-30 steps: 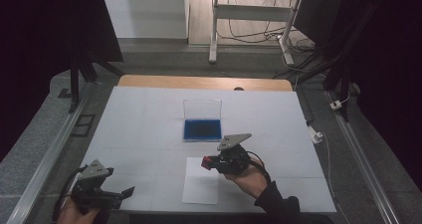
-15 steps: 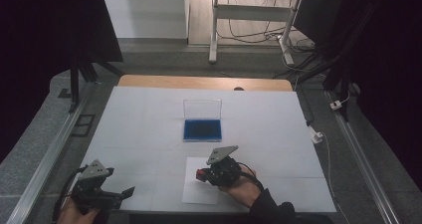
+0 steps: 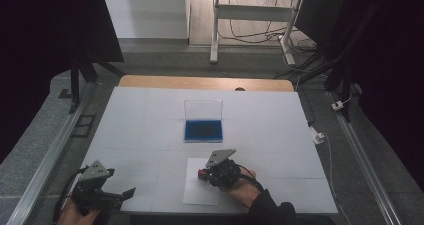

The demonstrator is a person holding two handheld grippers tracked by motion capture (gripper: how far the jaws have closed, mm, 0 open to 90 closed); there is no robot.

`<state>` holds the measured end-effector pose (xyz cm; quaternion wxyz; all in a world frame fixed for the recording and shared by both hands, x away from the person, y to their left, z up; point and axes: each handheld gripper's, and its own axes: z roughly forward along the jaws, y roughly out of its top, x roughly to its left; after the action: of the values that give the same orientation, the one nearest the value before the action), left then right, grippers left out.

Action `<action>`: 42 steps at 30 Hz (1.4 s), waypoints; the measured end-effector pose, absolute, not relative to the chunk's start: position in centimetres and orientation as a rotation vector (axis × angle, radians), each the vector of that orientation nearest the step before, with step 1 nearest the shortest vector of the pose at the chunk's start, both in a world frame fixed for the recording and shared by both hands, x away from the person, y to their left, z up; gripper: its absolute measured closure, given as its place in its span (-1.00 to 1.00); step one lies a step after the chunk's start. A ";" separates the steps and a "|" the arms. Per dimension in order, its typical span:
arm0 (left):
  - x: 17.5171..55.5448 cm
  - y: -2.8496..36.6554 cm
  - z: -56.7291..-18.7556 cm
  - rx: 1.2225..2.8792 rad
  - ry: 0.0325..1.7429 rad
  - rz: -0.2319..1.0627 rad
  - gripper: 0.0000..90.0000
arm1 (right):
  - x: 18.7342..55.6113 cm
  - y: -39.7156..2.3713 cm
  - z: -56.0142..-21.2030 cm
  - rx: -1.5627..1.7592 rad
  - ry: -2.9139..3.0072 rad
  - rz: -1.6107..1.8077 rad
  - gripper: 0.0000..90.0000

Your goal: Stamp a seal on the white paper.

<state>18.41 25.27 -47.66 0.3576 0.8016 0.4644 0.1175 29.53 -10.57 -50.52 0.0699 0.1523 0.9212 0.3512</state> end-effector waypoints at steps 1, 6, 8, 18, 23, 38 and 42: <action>18.4 25.3 -47.7 2.069 1.198 0.303 -0.93 | 29.5 -10.5 -50.6 0.458 2.772 1.057 0.78; 18.4 25.3 -47.7 2.069 1.199 0.303 -0.92 | 29.7 -10.5 -50.8 0.443 2.784 1.040 0.78; 18.4 25.3 -47.7 2.070 1.199 0.303 -0.92 | 29.7 -10.4 -50.8 0.463 2.788 1.038 0.79; 18.5 25.2 -47.7 2.073 1.201 0.303 -0.92 | 29.1 -10.0 -50.7 0.443 2.768 0.979 0.79; 18.5 25.2 -47.7 2.074 1.202 0.300 -0.92 | 28.5 -9.7 -50.6 0.392 2.747 0.925 0.79; 18.6 25.2 -47.7 2.071 1.209 0.294 -0.92 | 30.7 -10.9 -51.0 0.603 2.846 1.103 0.80; 18.6 25.2 -47.7 2.071 1.210 0.292 -0.92 | 30.2 -10.6 -50.9 0.533 2.823 1.055 0.80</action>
<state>18.56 25.24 -47.72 0.3547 0.8014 0.4681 0.1132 30.19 -10.58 -50.90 0.0405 0.1740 0.9217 0.3443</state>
